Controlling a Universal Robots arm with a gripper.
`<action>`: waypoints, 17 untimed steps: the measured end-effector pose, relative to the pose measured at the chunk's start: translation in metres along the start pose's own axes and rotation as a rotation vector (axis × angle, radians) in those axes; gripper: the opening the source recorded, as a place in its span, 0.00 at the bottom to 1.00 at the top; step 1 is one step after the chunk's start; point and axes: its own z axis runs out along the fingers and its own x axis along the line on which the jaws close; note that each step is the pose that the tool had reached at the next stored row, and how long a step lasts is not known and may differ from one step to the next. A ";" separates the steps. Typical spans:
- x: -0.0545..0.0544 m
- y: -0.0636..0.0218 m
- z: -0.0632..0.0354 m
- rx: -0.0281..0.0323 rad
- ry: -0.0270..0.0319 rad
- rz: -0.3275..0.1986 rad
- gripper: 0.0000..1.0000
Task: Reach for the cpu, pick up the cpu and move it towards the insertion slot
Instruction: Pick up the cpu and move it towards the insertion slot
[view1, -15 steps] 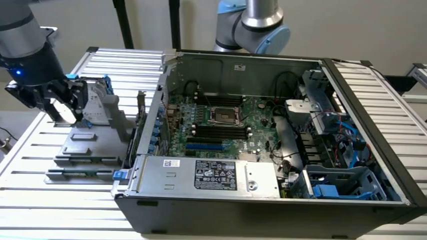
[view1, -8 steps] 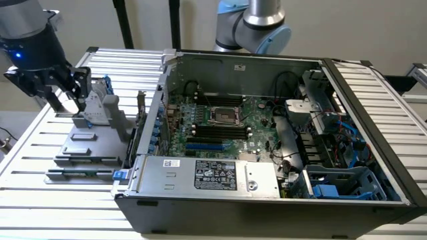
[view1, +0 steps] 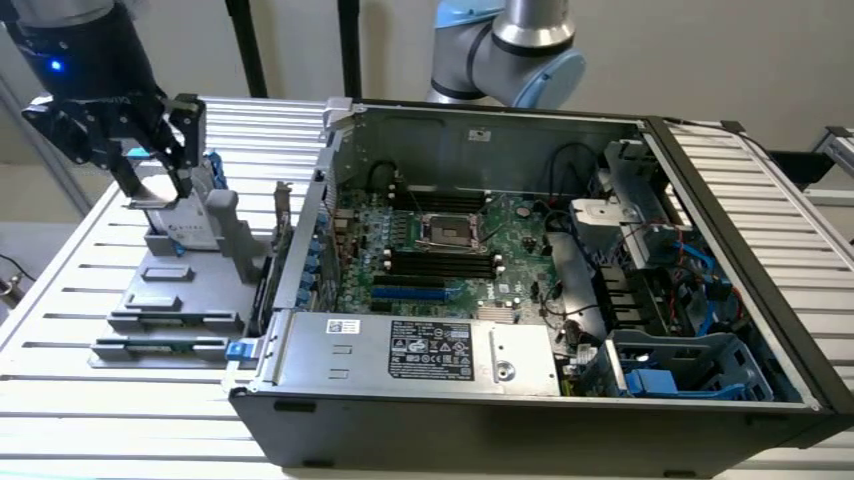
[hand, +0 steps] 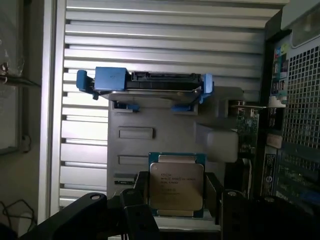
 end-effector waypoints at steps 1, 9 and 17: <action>-0.004 0.0000 -0.0043 -0.0003 0.0001 0.000 0.55; -0.041 0.0002 -0.0306 -0.0006 0.0007 0.000 0.55; -0.076 0.0003 -0.0384 -0.0010 0.0007 0.000 0.55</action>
